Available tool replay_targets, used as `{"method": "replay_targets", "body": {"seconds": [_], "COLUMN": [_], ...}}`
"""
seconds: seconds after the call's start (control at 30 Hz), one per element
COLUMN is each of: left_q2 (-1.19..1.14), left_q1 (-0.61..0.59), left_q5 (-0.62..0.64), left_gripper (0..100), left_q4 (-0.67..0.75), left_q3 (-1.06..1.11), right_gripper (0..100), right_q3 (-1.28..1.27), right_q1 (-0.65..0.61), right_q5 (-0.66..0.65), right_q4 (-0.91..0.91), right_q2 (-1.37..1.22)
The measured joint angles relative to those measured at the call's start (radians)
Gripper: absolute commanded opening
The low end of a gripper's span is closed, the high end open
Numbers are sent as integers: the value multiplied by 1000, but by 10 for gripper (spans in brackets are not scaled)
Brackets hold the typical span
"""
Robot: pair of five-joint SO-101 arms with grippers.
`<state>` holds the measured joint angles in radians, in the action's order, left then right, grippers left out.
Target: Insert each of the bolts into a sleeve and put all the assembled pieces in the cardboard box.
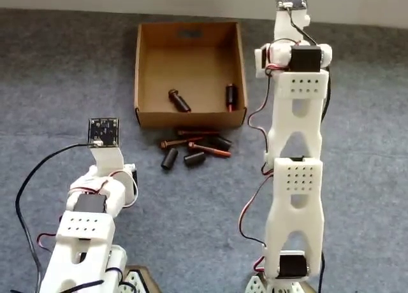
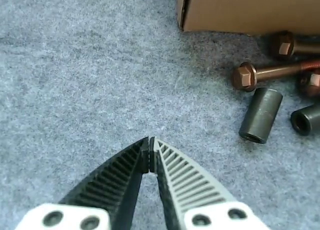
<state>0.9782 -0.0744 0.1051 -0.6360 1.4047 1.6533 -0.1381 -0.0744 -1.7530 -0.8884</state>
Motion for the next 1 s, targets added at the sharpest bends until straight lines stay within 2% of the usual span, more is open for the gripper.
{"method": "replay_targets", "body": {"seconds": [0.1, 0.2, 0.37, 0.47, 0.57, 0.73, 1.0], "left_q2": [0, 0, 0, 0, 0, 0, 0], "left_q1": [0, 0, 0, 0, 0, 0, 0], "left_q5": [0, 0, 0, 0, 0, 0, 0], "left_gripper": [45, 45, 45, 45, 45, 45, 45], "left_q4": [0, 0, 0, 0, 0, 0, 0], "left_q3": [0, 0, 0, 0, 0, 0, 0], "right_gripper": [82, 84, 84, 84, 97, 232, 220], "right_q3": [-52, -222, -697, -1008, -1301, -1677, -1936], "right_q1": [-34, -95, -203, -224, -226, -242, -307], "right_q5": [0, 0, -9, -72, -195, -284, -344], "right_q4": [0, 0, 2, 58, 181, 413, 649], "right_q2": [140, 322, 640, 753, 798, 816, 821]}}
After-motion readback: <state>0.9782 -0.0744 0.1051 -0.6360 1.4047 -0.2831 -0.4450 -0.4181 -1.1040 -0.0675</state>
